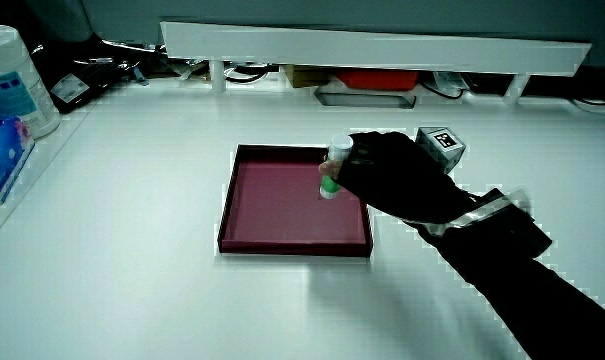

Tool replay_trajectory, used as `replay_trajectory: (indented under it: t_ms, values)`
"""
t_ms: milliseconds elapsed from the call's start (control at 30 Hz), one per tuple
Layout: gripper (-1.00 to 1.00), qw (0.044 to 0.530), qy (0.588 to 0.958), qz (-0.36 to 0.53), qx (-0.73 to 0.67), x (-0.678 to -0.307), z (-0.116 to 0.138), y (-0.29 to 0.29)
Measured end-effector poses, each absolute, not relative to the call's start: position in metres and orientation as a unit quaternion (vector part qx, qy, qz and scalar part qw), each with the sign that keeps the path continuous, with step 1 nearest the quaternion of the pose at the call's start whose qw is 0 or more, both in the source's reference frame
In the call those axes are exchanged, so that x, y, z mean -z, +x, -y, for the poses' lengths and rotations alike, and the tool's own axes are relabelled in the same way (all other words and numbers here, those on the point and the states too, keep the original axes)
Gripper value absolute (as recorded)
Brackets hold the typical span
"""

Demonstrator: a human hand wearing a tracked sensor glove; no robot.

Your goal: Place glue stick

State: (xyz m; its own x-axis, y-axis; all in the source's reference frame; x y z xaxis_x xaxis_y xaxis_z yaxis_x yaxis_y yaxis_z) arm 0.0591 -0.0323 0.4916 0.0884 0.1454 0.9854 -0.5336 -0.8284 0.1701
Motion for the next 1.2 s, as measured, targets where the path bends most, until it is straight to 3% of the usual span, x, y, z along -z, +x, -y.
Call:
replay_trajectory:
  t_ms: [233,600,1100,1200]
  values:
    - [0.0,0.28,0.666,0.111,-0.683,-0.522,0.026,0.048]
    - [0.0,0.327,0.666,0.055,-0.668,-0.561,0.013,0.039]
    - [0.0,0.358,0.673,0.041,-0.646,-0.561,0.014,0.036]
    - [-0.09,0.356,0.673,0.039,-0.647,-0.56,0.013,0.036]
